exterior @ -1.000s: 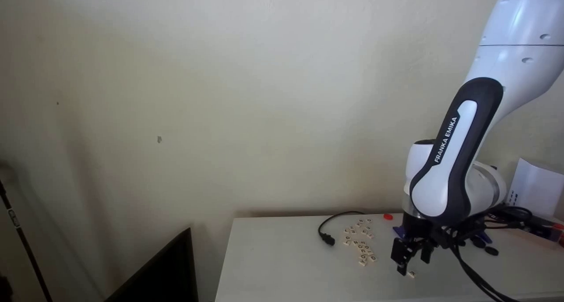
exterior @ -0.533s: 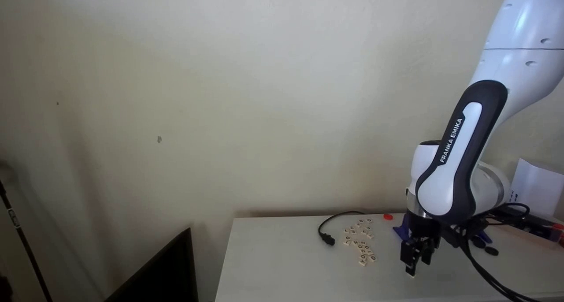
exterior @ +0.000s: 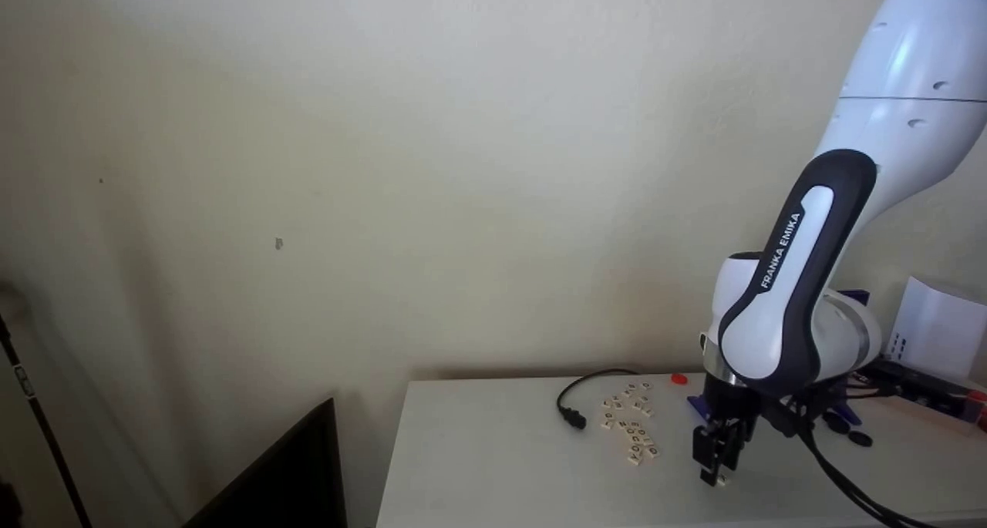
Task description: Move the tile letter k forward, then move it to the right
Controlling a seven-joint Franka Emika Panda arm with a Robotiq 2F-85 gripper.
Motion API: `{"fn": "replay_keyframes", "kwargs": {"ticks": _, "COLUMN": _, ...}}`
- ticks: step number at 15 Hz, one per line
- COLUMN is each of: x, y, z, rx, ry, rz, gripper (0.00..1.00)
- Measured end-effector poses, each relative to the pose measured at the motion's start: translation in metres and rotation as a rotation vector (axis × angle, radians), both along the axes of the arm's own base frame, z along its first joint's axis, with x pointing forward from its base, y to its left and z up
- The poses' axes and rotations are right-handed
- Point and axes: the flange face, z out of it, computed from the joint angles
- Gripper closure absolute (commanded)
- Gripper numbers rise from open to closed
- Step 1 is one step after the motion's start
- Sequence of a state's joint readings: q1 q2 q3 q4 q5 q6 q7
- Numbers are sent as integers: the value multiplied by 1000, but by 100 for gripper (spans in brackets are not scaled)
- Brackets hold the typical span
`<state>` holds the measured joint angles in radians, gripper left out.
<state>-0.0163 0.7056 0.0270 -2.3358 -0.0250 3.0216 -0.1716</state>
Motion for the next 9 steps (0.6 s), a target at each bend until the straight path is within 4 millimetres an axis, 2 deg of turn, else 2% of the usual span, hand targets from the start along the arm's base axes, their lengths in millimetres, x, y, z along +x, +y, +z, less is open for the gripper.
{"fn": "replay_keyframes", "kwargs": {"ticks": 1, "x": 0, "y": 1, "z": -1, "rx": 1, "ry": 0, "rz": 1, "gripper": 51}}
{"fn": "replay_keyframes", "kwargs": {"ticks": 2, "x": 0, "y": 1, "z": -2, "rx": 1, "ry": 1, "rz": 1, "gripper": 58}}
{"fn": "replay_keyframes", "kwargs": {"ticks": 3, "x": 0, "y": 1, "z": -3, "rx": 1, "ry": 3, "rz": 1, "gripper": 55}}
{"fn": "replay_keyframes", "kwargs": {"ticks": 4, "x": 0, "y": 1, "z": -4, "rx": 1, "ry": 5, "rz": 1, "gripper": 61}}
{"fn": "replay_keyframes", "kwargs": {"ticks": 6, "x": 1, "y": 0, "z": -5, "rx": 0, "ry": 5, "rz": -1, "gripper": 64}}
{"fn": "replay_keyframes", "kwargs": {"ticks": 9, "x": 1, "y": -3, "z": -5, "rx": -3, "ry": 4, "rz": -5, "gripper": 76}}
